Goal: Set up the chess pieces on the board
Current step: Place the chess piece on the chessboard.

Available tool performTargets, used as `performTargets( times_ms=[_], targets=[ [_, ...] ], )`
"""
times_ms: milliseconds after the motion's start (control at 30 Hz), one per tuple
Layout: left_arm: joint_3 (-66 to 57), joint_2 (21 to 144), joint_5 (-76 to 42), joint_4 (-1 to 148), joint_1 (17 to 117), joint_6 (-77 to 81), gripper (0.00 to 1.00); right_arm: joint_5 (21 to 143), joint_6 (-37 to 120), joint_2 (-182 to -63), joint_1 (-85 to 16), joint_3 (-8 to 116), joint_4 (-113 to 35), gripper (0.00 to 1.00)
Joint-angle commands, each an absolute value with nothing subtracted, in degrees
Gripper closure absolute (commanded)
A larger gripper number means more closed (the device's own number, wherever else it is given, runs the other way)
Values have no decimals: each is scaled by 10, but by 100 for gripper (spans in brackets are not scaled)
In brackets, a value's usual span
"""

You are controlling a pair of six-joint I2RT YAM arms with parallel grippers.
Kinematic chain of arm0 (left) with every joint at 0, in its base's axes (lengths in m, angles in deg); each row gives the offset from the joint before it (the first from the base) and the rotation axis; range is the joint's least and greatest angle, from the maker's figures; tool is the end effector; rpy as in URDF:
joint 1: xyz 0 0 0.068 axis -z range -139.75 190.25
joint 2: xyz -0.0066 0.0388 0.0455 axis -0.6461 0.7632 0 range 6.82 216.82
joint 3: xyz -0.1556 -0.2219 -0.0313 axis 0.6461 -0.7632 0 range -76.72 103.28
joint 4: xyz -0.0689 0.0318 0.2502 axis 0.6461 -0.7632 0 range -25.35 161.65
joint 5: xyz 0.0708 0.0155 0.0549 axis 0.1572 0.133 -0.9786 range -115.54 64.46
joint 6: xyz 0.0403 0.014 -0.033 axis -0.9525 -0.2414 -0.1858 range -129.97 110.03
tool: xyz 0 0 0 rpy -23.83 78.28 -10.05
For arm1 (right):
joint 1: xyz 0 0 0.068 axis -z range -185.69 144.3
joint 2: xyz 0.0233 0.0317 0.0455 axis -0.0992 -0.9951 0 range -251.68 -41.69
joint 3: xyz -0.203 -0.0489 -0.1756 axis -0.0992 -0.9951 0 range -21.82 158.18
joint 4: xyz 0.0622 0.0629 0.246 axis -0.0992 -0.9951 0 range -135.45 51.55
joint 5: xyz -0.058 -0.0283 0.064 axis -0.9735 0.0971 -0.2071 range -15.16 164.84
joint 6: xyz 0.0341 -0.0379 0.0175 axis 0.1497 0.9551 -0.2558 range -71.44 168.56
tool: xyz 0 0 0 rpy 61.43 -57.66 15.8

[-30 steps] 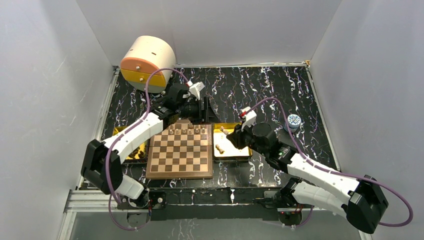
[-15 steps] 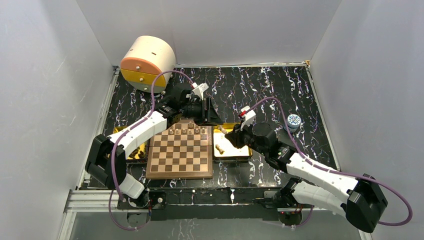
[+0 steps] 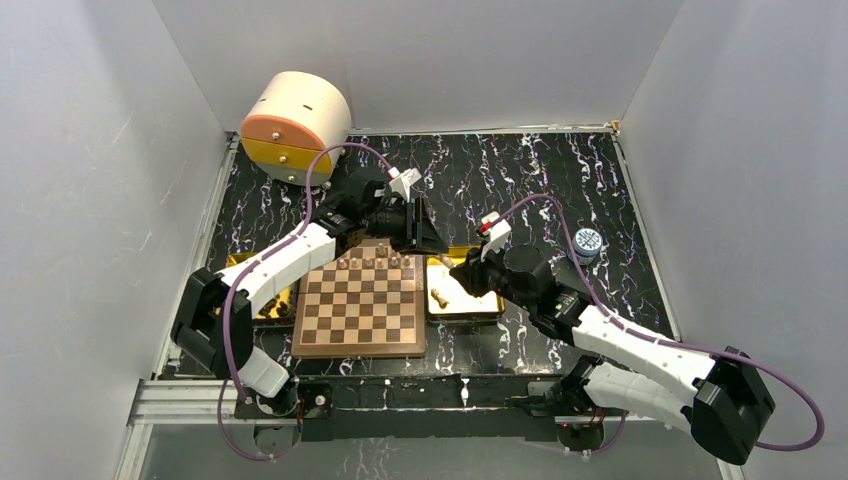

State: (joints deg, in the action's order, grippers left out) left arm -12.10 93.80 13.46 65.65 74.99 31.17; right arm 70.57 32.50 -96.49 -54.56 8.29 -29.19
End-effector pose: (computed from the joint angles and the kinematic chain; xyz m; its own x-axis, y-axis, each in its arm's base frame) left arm 0.2707 -0.2151 0.2911 -0.8848 -0.0087 -0.4659 0.4193 0.4215 -0.8041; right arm 0.1474 0.1646 0.2522 -0.3629 0.0036 -0.9318 -0.6280 0.7378 0.2475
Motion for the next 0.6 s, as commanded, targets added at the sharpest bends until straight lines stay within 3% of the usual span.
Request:
performTargets(
  times_ms=[0, 200, 567],
  targets=[
    [-116, 948, 153, 665, 756, 308, 63, 706, 333, -962, -547, 95, -248, 91],
    [-111, 953, 155, 666, 758, 306, 70, 705, 333, -962, -547, 92, -248, 91],
    [-85, 952, 133, 616, 758, 267, 95, 703, 331, -966, -547, 76, -258, 91]
  ],
)
